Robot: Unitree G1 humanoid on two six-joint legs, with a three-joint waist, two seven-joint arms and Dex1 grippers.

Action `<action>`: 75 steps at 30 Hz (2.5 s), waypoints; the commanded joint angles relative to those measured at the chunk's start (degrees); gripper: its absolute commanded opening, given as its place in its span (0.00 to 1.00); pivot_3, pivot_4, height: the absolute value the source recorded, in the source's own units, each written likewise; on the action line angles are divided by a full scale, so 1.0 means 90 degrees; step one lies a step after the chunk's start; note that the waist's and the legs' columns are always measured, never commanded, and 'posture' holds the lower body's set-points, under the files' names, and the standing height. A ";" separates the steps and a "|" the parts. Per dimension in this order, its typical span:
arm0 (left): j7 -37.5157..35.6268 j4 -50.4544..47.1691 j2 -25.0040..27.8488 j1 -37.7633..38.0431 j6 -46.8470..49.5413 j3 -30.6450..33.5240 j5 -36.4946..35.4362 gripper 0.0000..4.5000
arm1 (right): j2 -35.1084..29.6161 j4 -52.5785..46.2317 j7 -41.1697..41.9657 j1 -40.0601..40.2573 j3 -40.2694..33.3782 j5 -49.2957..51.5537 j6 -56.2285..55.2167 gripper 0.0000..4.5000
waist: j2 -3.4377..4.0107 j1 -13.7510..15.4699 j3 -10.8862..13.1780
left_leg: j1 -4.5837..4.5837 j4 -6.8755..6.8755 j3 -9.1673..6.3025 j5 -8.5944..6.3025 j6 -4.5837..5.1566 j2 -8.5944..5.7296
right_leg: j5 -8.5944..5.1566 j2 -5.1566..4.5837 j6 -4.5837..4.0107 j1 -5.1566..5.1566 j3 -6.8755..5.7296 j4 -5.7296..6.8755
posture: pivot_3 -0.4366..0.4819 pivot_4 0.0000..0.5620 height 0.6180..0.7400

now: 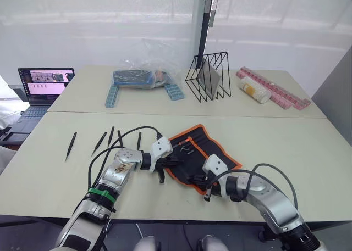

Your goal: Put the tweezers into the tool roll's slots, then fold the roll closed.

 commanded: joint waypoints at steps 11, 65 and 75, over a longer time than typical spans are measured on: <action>0.0218 0.0399 0.0197 0.0079 -0.0038 0.0015 0.0364 0.01 | -0.0371 0.0068 0.0092 0.0370 0.0360 -0.0110 0.0642 0.00 | -0.0002 -0.0001 -0.0001 | -0.0001 -0.0002 -0.0005 0.0000 0.0000 0.0002 | 0.0000 0.0000 0.0000 0.0002 -0.0005 -0.0006 | 0.48 0.27 0.86; 0.0208 -0.2252 0.2316 0.2338 0.1142 0.4251 -0.2042 0.69 | -0.0071 0.0924 0.0205 -0.0263 -0.2830 0.1115 -0.1048 0.00 | 0.0001 -0.0048 0.0060 | -0.0145 -0.0003 0.0007 0.0012 -0.0018 0.0003 | 0.0007 0.0007 0.0000 -0.0171 0.0009 0.0016 | 0.48 0.27 0.86; 0.1143 -0.2541 0.1974 0.5108 0.0729 0.6923 -0.2159 1.00 | -0.0749 0.2143 0.0682 0.0599 -0.4609 0.1521 -0.1888 0.80 | 0.0006 -0.0008 0.0066 | -0.0136 -0.0009 0.0031 0.0008 -0.0014 -0.0004 | 0.0009 -0.0042 0.0004 -0.0163 0.0010 0.0013 | 0.48 0.27 0.86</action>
